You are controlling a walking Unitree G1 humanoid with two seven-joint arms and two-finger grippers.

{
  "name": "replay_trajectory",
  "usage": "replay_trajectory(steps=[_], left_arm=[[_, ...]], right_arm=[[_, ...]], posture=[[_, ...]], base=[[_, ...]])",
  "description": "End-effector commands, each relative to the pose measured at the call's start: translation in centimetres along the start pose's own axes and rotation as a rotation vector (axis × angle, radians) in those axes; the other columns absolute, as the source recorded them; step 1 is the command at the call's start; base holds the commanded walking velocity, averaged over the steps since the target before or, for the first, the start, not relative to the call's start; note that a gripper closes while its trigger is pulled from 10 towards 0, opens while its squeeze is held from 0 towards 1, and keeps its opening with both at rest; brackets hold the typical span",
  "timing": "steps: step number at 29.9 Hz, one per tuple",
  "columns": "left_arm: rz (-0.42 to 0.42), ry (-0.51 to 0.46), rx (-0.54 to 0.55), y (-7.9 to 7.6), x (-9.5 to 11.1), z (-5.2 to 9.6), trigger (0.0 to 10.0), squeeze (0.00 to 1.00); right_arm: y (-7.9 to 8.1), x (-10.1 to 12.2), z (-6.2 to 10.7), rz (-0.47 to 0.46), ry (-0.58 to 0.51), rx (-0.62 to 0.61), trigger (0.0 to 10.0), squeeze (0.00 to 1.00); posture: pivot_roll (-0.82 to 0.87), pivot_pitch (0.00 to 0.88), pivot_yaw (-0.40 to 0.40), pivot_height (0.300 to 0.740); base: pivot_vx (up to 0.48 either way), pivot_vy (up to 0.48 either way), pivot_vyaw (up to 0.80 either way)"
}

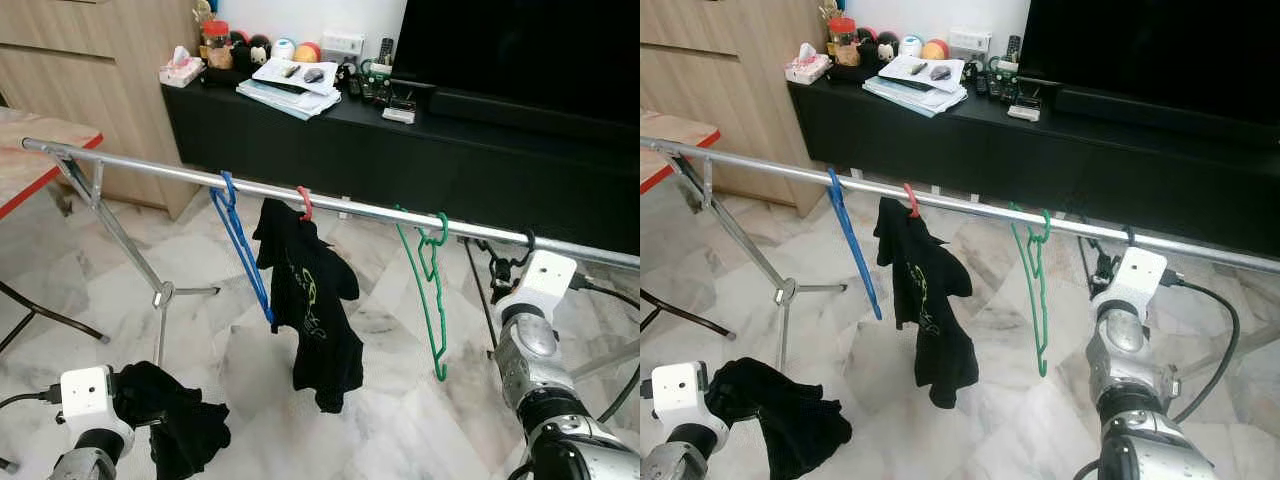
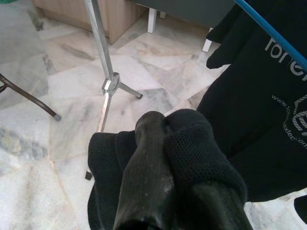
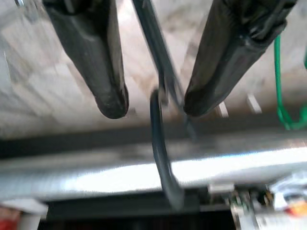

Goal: Hang hanger

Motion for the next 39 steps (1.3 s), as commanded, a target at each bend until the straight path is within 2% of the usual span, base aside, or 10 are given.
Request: replay_trajectory(steps=[1, 14, 20, 23, 28, 30, 31, 32, 33, 39], left_arm=[[-0.008, -0.013, -0.005, -0.1, 0.4, 0.1, 10.0, 0.0], [-0.002, -0.007, -0.008, -0.3, 0.1, 0.2, 10.0, 0.0], [0.0, 0.0, -0.008, -0.3, -0.3, 0.2, 10.0, 0.0], [-0.002, 0.006, -0.018, -0.5, -0.4, -0.1, 10.0, 0.0], [0.0, -0.014, -0.016, -0.5, 0.1, -0.5, 10.0, 0.0], [0.001, -0.02, -0.012, -0.4, 0.2, -0.5, 10.0, 0.0], [0.001, -0.021, -0.011, -0.4, 0.2, -0.5, 10.0, 0.0], [0.001, -0.021, -0.011, -0.5, 0.2, -0.5, 10.0, 0.0], [0.003, -0.023, -0.009, -0.5, 0.2, -0.5, 10.0, 0.0], [0.014, -0.031, -0.002, -0.6, 0.2, -0.5, 10.0, 0.0]], right_arm=[[-0.3, 0.2, 0.2, -0.022, -0.033, -0.011, 10.0, 1.0], [-0.8, -0.7, 1.8, -0.034, -0.112, 0.005, 10.0, 1.0], [-0.2, -1.1, 5.0, 0.021, -0.21, 0.107, 10.0, 1.0], [0.4, -2.7, 6.7, 0.051, -0.185, 0.182, 10.0, 1.0], [0.3, -5.5, 7.9, 0.062, -0.078, 0.212, 10.0, 1.0], [1.2, -7.2, 8.4, 0.08, -0.002, 0.289, 10.0, 0.82], [1.5, -7.5, 8.5, 0.089, 0.011, 0.306, 10.0, 0.51], [1.6, -7.7, 8.6, 0.095, 0.017, 0.315, 10.0, 0.51], [2.2, -8.9, 9.0, 0.114, 0.075, 0.367, 10.0, 0.0], [2.7, -11.5, 9.6, 0.123, 0.193, 0.424, 10.0, 0.0]], posture=[[0.01, 0.148, -0.033, 0.74], [0.01, 0.146, -0.046, 0.74], [-0.01, 0.14, -0.048, 0.74], [0.0, 0.131, -0.04, 0.74], [0.02, 0.123, -0.038, 0.74], [0.02, 0.12, -0.046, 0.74], [0.02, 0.12, -0.046, 0.74], [0.02, 0.12, -0.046, 0.74], [0.02, 0.127, -0.055, 0.74], [0.0, 0.139, -0.06, 0.74]], base=[[0.0, 0.0, 0.0], [0.0, 0.0, 0.0], [0.0, 0.0, 0.0], [0.0, 0.0, 0.0], [0.0, 0.0, 0.0], [0.0, 0.0, 0.0], [0.0, 0.0, 0.0], [0.0, 0.0, 0.0], [0.0, 0.0, 0.0], [0.0, 0.0, 0.0]])
Point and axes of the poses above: a point about 5 cm out from each wrist's last joint towards the gripper, its own z axis pointing back from the gripper into the wrist, its own x axis along the axis of the wrist's last joint, y = z × x, the point moved 3 cm from there along -z, pointing out of the wrist towards the gripper, and after that the axes turned 2 degrees about z, right-handed, at the moved point
